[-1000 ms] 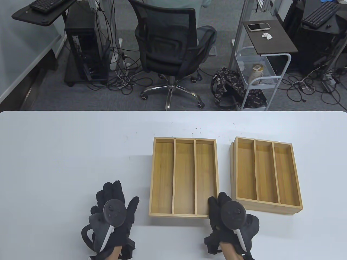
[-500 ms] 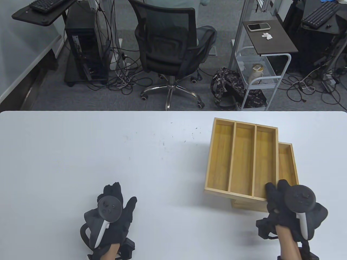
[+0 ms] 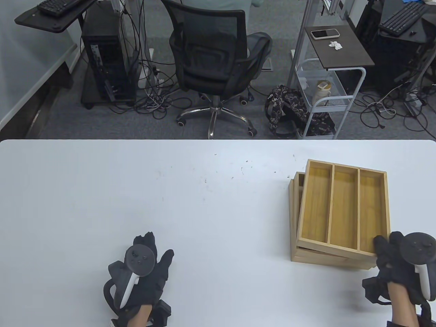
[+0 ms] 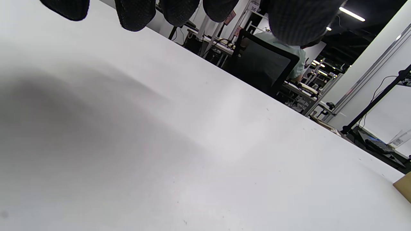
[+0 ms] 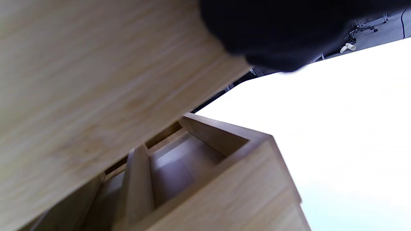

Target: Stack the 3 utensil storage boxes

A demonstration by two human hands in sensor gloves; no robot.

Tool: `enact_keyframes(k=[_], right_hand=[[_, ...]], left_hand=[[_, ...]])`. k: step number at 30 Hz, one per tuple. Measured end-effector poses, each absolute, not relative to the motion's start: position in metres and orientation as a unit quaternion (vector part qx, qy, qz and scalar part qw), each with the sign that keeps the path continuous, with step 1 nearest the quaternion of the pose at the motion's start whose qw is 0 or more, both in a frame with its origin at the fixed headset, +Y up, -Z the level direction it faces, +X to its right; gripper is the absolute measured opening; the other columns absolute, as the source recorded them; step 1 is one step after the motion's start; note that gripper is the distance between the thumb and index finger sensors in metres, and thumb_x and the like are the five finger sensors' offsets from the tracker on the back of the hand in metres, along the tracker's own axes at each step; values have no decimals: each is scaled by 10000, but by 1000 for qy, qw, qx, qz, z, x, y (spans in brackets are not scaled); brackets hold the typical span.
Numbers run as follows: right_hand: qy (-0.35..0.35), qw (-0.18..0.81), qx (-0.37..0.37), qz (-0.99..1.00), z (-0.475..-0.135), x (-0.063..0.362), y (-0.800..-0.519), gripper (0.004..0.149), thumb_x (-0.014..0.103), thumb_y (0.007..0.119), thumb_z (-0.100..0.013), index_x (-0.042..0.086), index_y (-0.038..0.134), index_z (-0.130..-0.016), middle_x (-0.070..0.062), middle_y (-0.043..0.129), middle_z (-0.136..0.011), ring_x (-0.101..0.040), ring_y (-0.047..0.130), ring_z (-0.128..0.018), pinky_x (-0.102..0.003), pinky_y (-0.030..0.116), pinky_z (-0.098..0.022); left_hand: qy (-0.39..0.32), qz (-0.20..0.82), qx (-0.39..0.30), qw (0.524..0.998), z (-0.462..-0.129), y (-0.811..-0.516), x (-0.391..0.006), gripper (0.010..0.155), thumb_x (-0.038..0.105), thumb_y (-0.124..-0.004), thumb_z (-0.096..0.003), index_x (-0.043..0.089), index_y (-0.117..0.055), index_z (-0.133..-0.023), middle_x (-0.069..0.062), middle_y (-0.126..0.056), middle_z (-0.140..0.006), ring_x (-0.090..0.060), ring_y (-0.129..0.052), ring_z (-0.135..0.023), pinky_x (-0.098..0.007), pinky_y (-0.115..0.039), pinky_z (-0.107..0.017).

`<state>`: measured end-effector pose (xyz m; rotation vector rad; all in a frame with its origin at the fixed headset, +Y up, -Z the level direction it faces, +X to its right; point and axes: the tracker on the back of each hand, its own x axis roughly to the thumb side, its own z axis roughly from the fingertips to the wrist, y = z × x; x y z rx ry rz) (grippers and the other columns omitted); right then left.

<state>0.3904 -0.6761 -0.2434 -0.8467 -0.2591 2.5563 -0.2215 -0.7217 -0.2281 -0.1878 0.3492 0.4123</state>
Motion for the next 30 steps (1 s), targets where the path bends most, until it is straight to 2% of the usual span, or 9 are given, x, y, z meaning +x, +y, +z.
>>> enact_keyframes(k=[11,15,17,21,24,30], right_hand=[[-64,205,-315,924,-256,392,-701,416,382,874,-533,61,856,-797,-212,958,-536,-208,941,-92,-342,874,-5],[-62,169,-323,929,-255,389,-695,450,456,851,-530,105,866,-810,-185,971,-557,-208,928,-127,-349,863,-41],[-87,143,-322,932,-252,387,-689,496,508,806,-537,127,841,-853,-182,969,-612,-231,932,-167,-367,864,-74],[-115,116,-314,935,-244,373,-671,635,597,725,-548,129,735,-979,-249,862,-867,-388,959,-439,-505,872,-290],[-143,118,-279,942,-238,353,-655,671,609,705,-553,134,674,-1027,-284,753,-992,-486,884,-682,-622,814,-454],[-180,130,-197,955,-233,288,-633,688,619,689,-557,130,655,-1040,-294,720,-1019,-500,842,-745,-650,782,-503]], left_hand=[[182,201,-104,957,-229,-724,-223,796,719,-622,-530,403,-313,-1192,2,-348,-1298,-339,-497,-1232,-666,-517,-812],[184,201,-108,956,-229,-724,-223,797,720,-621,-530,403,-311,-1193,3,-347,-1299,-342,-495,-1231,-666,-518,-812],[184,202,-109,956,-229,-723,-223,797,721,-621,-530,405,-310,-1192,4,-346,-1298,-340,-496,-1232,-664,-518,-812],[179,199,-105,958,-228,-721,-222,800,725,-621,-527,407,-308,-1192,6,-340,-1300,-340,-490,-1234,-666,-516,-812],[174,196,-103,960,-227,-719,-218,801,727,-619,-527,408,-305,-1192,11,-336,-1301,-340,-484,-1235,-664,-513,-815],[156,193,-99,964,-223,-716,-208,803,728,-618,-527,408,-304,-1193,14,-331,-1302,-344,-479,-1236,-666,-512,-815]])
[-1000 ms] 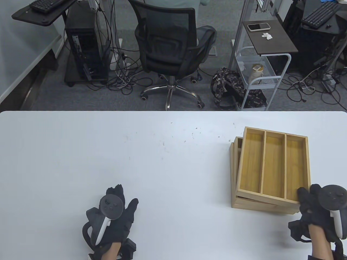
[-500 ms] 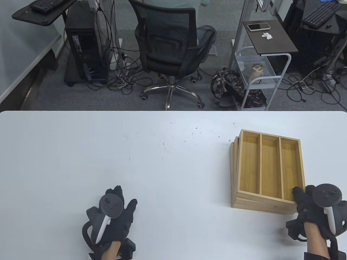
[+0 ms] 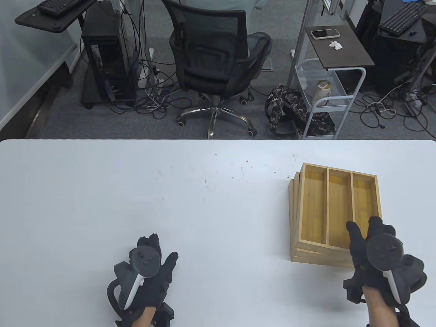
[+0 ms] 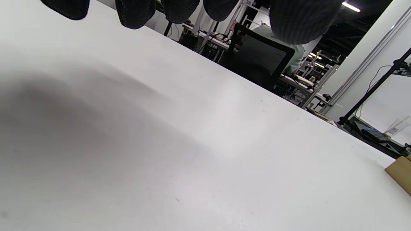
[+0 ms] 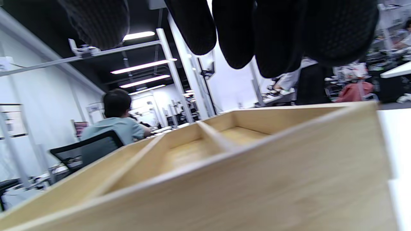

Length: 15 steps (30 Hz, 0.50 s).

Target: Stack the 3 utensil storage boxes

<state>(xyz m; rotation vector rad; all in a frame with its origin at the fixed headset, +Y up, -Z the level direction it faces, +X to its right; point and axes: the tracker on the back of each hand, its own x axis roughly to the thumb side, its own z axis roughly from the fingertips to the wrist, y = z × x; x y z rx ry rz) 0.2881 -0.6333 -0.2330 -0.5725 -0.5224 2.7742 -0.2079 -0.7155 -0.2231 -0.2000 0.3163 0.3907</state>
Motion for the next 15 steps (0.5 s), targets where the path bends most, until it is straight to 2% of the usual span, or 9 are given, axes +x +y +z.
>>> enact_keyframes(k=[7,15], right_hand=[[-179,178,-114,961,-233,211,-630,746,637,659,-561,139,539,-1104,-352,478,-1153,-603,579,-959,-781,611,-602],[-170,204,-33,964,-226,140,-656,788,662,622,-558,151,455,-1133,-358,350,-1192,-625,423,-1017,-836,510,-615]], left_hand=[[143,188,-98,967,-222,-715,-201,807,730,-617,-527,410,-293,-1193,14,-305,-1303,-347,-441,-1241,-667,-499,-818],[127,182,-82,972,-218,-712,-196,838,739,-615,-522,422,-226,-1193,18,-192,-1302,-360,-324,-1243,-670,-459,-826]])
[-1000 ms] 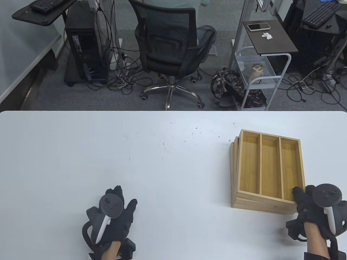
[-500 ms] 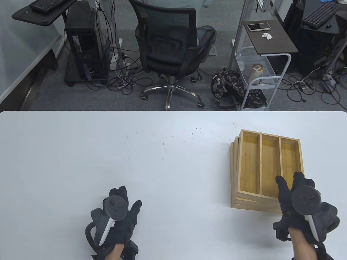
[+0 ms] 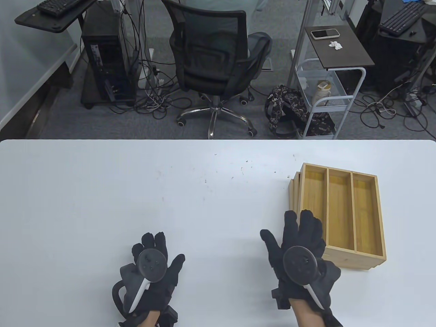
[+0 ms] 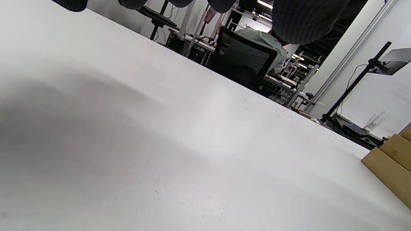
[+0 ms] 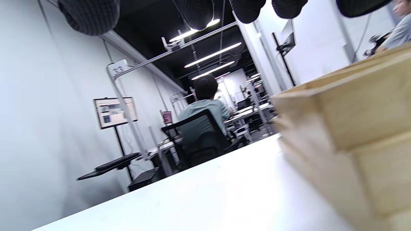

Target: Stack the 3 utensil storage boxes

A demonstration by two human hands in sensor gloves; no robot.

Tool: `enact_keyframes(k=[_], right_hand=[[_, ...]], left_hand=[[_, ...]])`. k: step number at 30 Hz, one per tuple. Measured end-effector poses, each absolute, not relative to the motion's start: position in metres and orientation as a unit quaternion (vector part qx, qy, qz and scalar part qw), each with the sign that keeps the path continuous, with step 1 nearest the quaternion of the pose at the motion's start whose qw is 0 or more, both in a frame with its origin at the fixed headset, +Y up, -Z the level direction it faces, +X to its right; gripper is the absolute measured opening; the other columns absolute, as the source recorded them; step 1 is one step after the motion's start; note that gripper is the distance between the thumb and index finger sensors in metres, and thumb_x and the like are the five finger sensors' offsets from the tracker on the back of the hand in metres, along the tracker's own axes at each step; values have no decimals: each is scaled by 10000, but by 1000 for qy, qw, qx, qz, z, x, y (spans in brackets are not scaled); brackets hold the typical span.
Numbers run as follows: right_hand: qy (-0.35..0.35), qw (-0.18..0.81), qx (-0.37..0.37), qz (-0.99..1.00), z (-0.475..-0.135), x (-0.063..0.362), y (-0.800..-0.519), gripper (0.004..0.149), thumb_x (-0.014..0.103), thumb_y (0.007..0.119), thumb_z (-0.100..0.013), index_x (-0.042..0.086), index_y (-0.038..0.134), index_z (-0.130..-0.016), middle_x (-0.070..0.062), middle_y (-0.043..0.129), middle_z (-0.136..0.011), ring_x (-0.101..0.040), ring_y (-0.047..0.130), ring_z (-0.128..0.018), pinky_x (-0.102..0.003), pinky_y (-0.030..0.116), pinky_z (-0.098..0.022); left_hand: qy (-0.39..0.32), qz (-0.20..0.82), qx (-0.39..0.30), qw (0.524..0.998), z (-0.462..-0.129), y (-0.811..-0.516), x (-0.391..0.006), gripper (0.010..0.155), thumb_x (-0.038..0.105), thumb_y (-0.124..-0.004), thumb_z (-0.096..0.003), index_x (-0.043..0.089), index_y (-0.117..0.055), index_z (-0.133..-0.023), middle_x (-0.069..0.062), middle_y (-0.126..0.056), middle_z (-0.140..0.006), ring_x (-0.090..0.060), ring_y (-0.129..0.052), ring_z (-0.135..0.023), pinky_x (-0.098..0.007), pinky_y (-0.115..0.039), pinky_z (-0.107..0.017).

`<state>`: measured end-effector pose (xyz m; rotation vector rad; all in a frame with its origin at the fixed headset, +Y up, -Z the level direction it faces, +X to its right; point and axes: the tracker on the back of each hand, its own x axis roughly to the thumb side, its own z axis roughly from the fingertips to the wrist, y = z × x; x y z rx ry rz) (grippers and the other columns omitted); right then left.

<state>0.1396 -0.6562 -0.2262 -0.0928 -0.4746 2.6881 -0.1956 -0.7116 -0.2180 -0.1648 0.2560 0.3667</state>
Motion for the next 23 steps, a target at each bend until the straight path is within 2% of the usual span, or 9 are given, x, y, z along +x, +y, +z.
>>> enact_keyframes(k=[7,13,23], right_hand=[[-158,184,20,970,-217,101,-695,791,662,610,-557,152,431,-1135,-354,308,-1197,-608,357,-1035,-840,473,-625],[-169,119,39,978,-207,90,-704,784,662,610,-557,147,454,-1127,-353,345,-1191,-599,395,-1030,-829,493,-624],[-157,124,34,979,-207,91,-709,779,658,617,-556,138,477,-1119,-355,375,-1183,-600,436,-1020,-819,509,-626]], left_hand=[[112,171,-76,976,-215,-711,-187,861,743,-612,-520,436,-151,-1180,17,-127,-1291,-367,-265,-1237,-670,-437,-831],[110,174,-78,976,-215,-712,-186,859,740,-612,-522,431,-157,-1182,9,-134,-1292,-373,-266,-1234,-675,-427,-829],[112,170,-96,974,-217,-716,-185,852,730,-615,-525,422,-171,-1183,0,-149,-1293,-378,-285,-1234,-675,-434,-827]])
